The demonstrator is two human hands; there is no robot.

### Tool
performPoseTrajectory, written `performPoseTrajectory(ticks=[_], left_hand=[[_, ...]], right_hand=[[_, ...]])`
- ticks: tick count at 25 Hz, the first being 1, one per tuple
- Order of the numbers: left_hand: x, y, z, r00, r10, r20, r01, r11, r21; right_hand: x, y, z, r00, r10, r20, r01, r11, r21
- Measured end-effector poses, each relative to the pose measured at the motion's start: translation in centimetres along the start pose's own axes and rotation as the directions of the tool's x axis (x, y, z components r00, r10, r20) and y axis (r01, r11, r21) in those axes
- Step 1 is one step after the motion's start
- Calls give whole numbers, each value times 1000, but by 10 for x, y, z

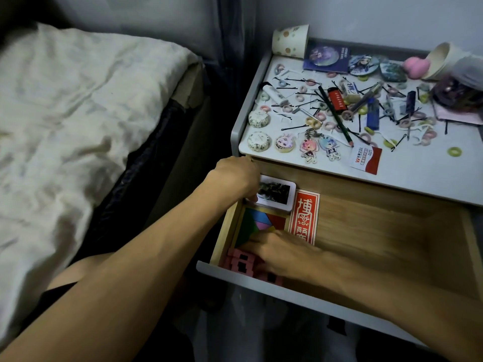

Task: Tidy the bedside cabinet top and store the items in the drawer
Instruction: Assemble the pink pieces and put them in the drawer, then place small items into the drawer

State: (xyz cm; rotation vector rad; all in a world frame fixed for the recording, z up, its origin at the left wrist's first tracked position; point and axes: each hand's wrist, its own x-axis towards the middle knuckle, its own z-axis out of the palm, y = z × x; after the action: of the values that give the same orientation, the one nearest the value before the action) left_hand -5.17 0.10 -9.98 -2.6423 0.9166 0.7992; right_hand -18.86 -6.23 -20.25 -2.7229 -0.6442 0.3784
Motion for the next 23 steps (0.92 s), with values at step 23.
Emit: performPoseTrajectory(ticks=[23], left_hand=[[-2,-5,-10,997,-75,-13,75,997,-6]], right_hand=[[3,-2,3,983,181,-13,-170,945,281]])
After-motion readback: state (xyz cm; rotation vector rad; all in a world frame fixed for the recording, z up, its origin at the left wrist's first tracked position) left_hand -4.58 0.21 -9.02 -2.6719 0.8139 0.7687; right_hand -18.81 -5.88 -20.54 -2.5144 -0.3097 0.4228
